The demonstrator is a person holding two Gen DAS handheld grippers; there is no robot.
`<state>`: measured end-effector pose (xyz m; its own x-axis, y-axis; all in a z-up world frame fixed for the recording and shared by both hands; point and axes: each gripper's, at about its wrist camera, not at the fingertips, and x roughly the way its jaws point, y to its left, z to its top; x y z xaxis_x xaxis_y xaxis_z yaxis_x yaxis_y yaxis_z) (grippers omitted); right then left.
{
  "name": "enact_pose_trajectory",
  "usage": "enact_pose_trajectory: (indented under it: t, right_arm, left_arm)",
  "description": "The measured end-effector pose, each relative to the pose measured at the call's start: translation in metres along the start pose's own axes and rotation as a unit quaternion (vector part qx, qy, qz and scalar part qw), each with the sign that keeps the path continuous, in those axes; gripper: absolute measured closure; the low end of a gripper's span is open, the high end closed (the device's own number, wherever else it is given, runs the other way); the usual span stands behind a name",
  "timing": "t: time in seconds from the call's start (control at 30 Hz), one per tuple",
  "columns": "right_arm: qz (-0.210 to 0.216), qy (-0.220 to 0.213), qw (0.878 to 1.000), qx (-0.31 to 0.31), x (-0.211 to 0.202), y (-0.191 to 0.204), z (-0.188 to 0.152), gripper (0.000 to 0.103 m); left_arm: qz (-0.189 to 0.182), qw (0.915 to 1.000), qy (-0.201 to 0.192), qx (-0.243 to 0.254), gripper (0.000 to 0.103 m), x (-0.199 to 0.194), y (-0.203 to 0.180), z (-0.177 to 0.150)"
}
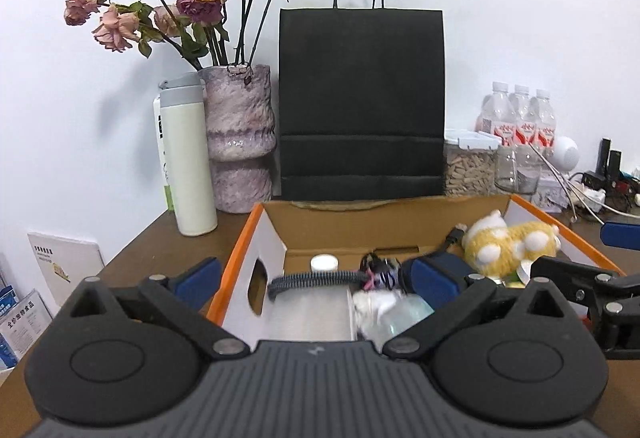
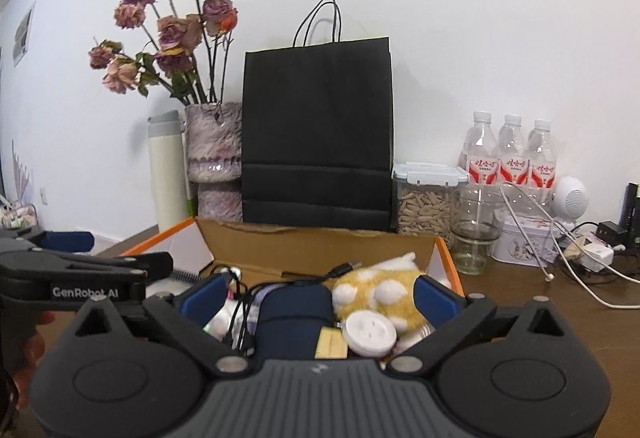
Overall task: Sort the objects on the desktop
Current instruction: 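Withdraw both grippers toward the ridged cap and orange flower bud, then grasp the ridged white cap with the right gripper while the left grasps the orange flower bud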
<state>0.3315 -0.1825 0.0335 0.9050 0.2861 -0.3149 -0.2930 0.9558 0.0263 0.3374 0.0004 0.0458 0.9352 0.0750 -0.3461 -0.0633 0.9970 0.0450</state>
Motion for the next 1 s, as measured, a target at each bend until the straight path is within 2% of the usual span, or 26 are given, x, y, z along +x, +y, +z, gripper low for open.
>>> enact_pose_trajectory:
  t: [0.23,0.5,0.67,0.77,0.93,1.0]
  right_arm:
    - [0.006,0.023,1.0,0.008,-0.027,0.003,-0.018,0.001]
    - [0.032,0.102,0.994,-0.004,-0.037,0.016,-0.048,0.001]
    - [0.037,0.136,0.99,-0.003,-0.031,0.023,-0.058,0.002]
    - [0.041,0.15,0.988,-0.002,-0.023,0.026,-0.059,0.009]
    - [0.046,0.17,0.984,0.004,-0.013,0.03,-0.061,0.031]
    - [0.046,0.169,0.984,-0.003,-0.012,0.033,-0.061,0.036]
  left_arm:
    - [-0.008,0.9998,0.019,0.002,0.0,-0.028,0.0,-0.019]
    - [-0.016,0.9968,0.077,0.009,0.0,-0.043,0.006,-0.046]
    - [-0.018,0.9933,0.115,0.003,0.0,-0.042,0.015,-0.059]
    - [-0.018,0.9916,0.128,-0.008,0.0,-0.039,0.021,-0.062]
    - [-0.016,0.9906,0.134,-0.019,0.0,-0.037,0.025,-0.062]
    - [-0.016,0.9906,0.135,-0.019,0.0,-0.036,0.025,-0.062]
